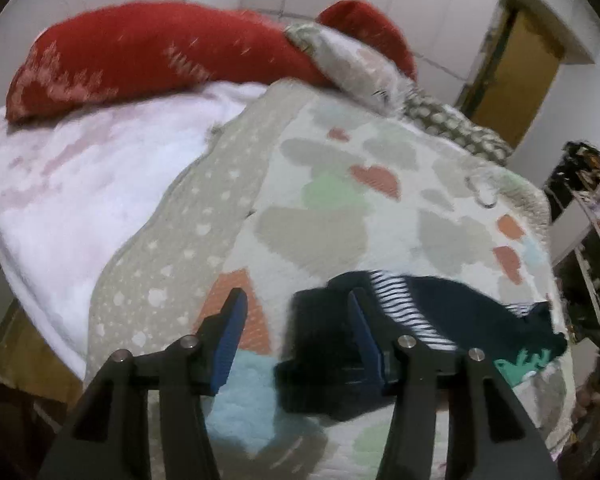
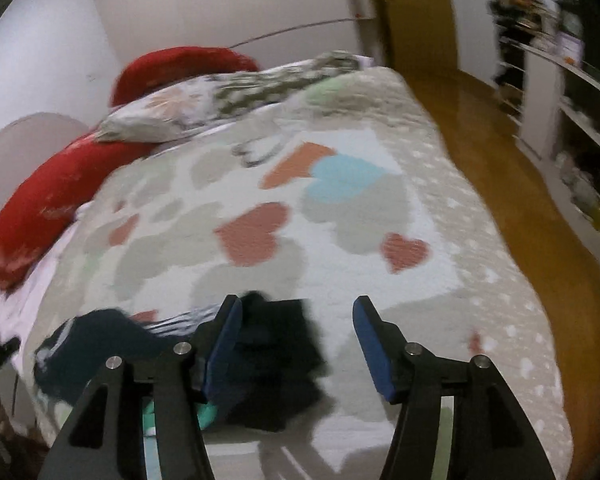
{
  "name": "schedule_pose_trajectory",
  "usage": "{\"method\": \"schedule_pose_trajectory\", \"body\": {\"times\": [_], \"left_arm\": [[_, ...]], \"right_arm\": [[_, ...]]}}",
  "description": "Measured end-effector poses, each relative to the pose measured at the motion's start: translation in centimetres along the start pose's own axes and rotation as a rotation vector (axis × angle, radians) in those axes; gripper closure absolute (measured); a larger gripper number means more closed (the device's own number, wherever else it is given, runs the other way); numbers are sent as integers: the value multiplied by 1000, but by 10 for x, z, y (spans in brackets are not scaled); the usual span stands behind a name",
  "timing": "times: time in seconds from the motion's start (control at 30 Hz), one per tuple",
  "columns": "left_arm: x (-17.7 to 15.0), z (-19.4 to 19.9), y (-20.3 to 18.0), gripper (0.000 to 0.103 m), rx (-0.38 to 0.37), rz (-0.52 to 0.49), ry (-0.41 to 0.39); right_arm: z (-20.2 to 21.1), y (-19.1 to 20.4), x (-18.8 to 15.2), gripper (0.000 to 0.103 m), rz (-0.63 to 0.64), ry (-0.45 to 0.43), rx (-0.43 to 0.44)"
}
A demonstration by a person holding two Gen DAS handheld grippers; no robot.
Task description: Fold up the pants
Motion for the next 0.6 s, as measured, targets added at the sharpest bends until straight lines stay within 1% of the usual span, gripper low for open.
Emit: {"method": "schedule_pose_trajectory", "body": {"times": [0.07,0.1,0.17,0.2,0.27,0.3,0.33,0.37,0.4,0.43,0.47,0.6], "left_arm": [[3,-1,-18,46,-35,-37,-9],[5,-5,-27,45,-44,-58,-7],[8,-20,-44,44,-57,-103,-4],[9,-27,-49,44,-58,-119,-9],[8,-49,-52,44,-14,-148,-1],[5,-63,-49,44,32,-160,19],[1,-71,-45,44,64,-164,32],[-3,-76,-42,44,81,-162,42],[-8,-80,-37,44,95,-156,54],[-13,-83,-32,44,106,-147,66],[-18,-85,-27,44,117,-133,73],[-29,-85,-13,44,128,-90,80]], "right_arm": [[-5,19,-6,40,75,12,-10],[-13,30,-11,40,127,33,-28],[-25,41,-19,40,165,60,-27],[-32,47,-24,40,178,84,-15],[-45,62,-38,41,218,159,15],[-48,66,-43,47,247,175,4],[-48,70,-47,79,290,175,-27],[-44,73,-48,94,332,161,-62],[-38,74,-47,94,343,147,-72],[-28,73,-41,95,343,114,-78],[-17,72,-33,97,338,74,-85],[28,65,11,97,260,-99,-88]]}}
Point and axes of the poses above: each gripper's, at about its wrist camera, not at the fingertips, and z roughly against the way its jaws point, y to its left, x to its top, the point moved 6 cm from there along -z, roughly the way its jaws point, and after that the axes turned 14 degrees about -x, right-handed, at the moved point
